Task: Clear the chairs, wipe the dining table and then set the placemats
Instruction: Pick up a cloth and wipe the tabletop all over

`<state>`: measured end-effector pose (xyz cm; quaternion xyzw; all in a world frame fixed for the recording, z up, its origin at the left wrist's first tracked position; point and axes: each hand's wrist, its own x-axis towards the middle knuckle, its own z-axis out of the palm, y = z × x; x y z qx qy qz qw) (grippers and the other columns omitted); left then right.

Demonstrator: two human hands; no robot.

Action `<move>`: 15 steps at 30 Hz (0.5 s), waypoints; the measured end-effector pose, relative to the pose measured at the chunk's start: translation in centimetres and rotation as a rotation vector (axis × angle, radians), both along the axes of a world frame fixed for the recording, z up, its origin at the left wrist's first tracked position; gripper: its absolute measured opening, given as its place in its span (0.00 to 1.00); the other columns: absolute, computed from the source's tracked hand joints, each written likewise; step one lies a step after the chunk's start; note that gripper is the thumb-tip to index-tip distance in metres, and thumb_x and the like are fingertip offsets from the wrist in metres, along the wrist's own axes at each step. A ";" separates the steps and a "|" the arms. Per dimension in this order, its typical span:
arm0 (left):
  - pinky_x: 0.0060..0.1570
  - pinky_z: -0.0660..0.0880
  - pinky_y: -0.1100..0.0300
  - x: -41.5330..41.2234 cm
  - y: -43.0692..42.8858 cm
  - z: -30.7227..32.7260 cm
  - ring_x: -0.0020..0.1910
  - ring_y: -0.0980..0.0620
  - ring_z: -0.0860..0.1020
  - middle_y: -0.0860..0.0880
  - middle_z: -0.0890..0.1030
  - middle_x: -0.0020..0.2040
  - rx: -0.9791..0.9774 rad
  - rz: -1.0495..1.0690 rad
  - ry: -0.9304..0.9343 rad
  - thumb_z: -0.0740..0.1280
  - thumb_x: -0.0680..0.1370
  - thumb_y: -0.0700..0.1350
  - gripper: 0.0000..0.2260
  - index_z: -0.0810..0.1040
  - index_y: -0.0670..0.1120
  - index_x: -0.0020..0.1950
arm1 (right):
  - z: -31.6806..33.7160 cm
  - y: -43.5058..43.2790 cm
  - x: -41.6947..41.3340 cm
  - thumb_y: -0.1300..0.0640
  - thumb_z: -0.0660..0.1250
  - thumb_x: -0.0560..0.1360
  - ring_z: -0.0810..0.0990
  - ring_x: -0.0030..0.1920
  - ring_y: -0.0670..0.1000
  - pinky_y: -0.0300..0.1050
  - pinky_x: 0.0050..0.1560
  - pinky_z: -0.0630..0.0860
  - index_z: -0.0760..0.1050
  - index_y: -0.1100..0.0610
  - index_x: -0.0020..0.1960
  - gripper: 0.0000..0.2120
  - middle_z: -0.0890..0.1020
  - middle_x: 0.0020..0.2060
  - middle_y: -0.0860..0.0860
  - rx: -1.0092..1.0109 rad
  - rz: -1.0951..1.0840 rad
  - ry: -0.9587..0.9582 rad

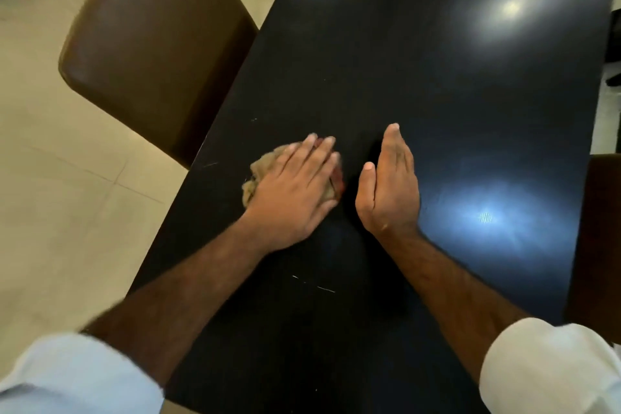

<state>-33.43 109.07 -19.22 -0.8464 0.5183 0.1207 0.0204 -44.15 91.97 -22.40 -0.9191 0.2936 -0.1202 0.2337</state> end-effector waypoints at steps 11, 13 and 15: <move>0.86 0.53 0.38 11.2 -15.2 -0.7 0.89 0.38 0.54 0.45 0.57 0.90 -0.058 0.060 -0.051 0.54 0.87 0.63 0.33 0.60 0.48 0.89 | -1.2 -0.2 0.2 0.54 0.55 0.78 0.66 0.84 0.64 0.63 0.81 0.70 0.69 0.69 0.80 0.34 0.72 0.79 0.66 -0.188 -0.103 0.037; 0.86 0.54 0.38 8.7 -16.2 -0.6 0.89 0.38 0.55 0.45 0.57 0.90 -0.078 -0.086 -0.035 0.54 0.88 0.62 0.32 0.60 0.48 0.89 | -1.0 -0.4 0.2 0.56 0.56 0.78 0.67 0.83 0.64 0.60 0.83 0.66 0.69 0.70 0.81 0.33 0.73 0.79 0.66 -0.097 -0.211 -0.052; 0.87 0.54 0.39 5.3 -13.4 -0.6 0.89 0.39 0.53 0.45 0.56 0.90 -0.100 -0.200 0.005 0.54 0.88 0.61 0.32 0.59 0.48 0.89 | -0.6 -0.8 0.1 0.58 0.57 0.78 0.67 0.83 0.62 0.56 0.84 0.64 0.69 0.68 0.81 0.32 0.73 0.79 0.64 0.025 -0.268 -0.110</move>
